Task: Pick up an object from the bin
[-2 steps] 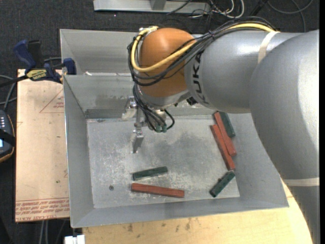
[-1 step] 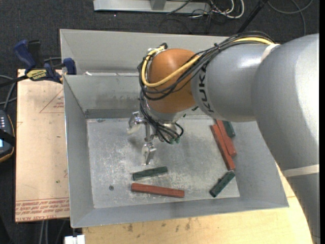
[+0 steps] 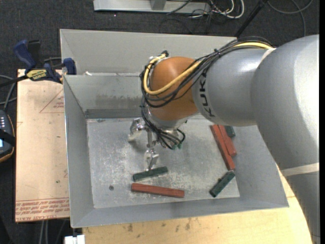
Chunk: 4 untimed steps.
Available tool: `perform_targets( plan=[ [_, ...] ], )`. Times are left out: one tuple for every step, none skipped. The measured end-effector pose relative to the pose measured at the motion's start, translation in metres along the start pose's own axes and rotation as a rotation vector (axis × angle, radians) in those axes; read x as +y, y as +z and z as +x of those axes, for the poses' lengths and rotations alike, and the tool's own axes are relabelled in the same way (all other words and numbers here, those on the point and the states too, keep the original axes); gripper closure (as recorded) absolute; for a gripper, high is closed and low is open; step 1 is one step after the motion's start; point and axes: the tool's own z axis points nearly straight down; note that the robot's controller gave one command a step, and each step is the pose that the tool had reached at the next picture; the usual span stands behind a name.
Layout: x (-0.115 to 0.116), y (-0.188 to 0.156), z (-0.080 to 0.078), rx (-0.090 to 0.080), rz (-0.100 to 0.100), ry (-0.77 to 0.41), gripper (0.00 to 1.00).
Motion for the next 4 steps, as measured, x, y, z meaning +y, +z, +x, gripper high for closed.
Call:
perform_targets(
  plan=[
    [0.015,0.001,0.018,0.004,-0.004,0.048,0.0],
    [0.021,0.002,0.05,-0.003,-0.002,-0.153,0.0],
    [0.027,0.002,0.078,-0.022,0.001,-0.385,0.0],
    [0.017,0.005,0.08,-0.036,0.002,-0.5,0.0]
  ],
)
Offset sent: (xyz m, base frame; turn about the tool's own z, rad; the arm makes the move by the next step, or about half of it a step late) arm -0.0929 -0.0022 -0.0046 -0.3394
